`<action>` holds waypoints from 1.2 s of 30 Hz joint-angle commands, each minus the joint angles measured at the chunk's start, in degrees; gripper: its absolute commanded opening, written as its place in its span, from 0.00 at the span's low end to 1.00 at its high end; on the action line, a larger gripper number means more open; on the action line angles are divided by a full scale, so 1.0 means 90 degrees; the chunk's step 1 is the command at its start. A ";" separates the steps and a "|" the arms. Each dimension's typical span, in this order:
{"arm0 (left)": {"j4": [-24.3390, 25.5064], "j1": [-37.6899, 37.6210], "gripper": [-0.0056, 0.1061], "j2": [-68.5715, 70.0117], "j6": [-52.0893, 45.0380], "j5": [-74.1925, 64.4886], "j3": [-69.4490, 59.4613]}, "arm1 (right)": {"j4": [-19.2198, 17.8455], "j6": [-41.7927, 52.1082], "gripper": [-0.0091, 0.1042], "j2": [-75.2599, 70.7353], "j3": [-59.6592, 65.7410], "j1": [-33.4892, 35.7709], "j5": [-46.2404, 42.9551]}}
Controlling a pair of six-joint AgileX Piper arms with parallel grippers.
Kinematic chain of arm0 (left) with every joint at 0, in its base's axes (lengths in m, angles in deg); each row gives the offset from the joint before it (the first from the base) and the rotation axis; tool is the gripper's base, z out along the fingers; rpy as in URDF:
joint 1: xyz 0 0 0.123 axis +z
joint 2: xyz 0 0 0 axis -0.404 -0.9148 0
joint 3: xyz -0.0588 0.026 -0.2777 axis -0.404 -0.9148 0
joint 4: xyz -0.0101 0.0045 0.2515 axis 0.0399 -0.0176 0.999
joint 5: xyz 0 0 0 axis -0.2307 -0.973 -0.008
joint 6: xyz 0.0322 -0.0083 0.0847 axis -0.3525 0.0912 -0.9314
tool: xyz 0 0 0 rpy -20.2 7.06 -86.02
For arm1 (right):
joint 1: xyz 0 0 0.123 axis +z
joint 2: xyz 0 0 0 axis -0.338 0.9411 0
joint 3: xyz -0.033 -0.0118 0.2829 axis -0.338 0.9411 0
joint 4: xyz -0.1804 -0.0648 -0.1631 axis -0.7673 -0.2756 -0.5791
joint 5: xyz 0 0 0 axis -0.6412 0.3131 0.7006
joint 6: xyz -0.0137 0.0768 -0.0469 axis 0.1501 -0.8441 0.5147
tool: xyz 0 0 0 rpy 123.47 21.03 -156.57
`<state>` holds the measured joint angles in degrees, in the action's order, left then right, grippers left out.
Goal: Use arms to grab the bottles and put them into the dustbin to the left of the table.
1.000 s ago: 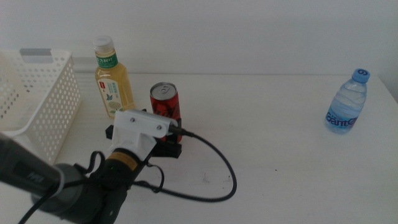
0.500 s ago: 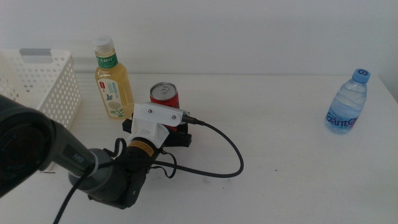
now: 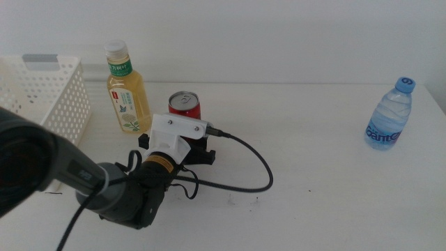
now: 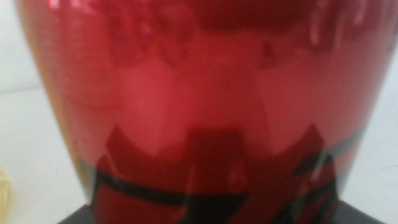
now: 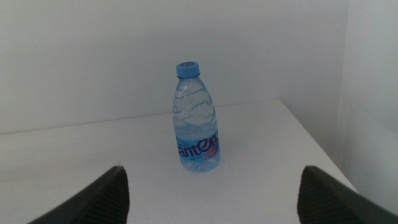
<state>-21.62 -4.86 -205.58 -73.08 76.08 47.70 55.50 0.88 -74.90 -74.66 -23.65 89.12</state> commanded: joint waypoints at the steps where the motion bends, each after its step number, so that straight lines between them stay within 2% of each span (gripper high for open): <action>1: -0.0035 0.0006 0.24 0.0393 -0.0013 -0.0231 0.0043 | -0.0045 0.0043 0.89 -0.0029 0.0022 -0.0018 -0.0064; 5: -0.0035 0.0006 0.05 0.1316 -0.0063 -0.1748 0.0043 | -0.0045 0.0043 0.89 -0.0029 0.0022 -0.0018 -0.0064; 6: -0.0035 0.0006 0.03 0.1580 -0.0153 -0.2151 0.0043 | -0.0045 0.0043 0.89 -0.0029 0.0022 -0.0018 -0.0064; 13: -0.0046 0.0016 0.04 0.3130 -0.0561 -0.4274 0.0219 | -0.0045 0.0043 0.89 -0.0029 0.0022 -0.0018 -0.0064; 22: 0.0068 0.0437 0.04 0.3714 -0.0670 -0.8706 0.2215 | -0.0045 0.0043 0.89 -0.0029 0.0022 -0.0018 -0.0064; 27: 0.0232 0.1227 0.04 0.3689 -0.0889 -1.0913 0.3604 | -0.0045 0.0043 0.89 -0.0029 0.0022 -0.0018 -0.0064; 31: 0.0730 0.2109 0.04 0.3645 -0.0816 -1.2353 0.4716 | -0.0045 0.0043 0.89 -0.0029 0.0022 -0.0018 -0.0064; 36: 0.0950 0.3098 0.04 0.3334 -0.1017 -1.3546 0.5736 | -0.0045 0.0043 0.89 -0.0029 0.0022 -0.0018 -0.0064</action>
<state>-13.42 21.01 -174.90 -81.56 -44.07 97.05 55.50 0.88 -74.90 -74.66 -23.65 89.12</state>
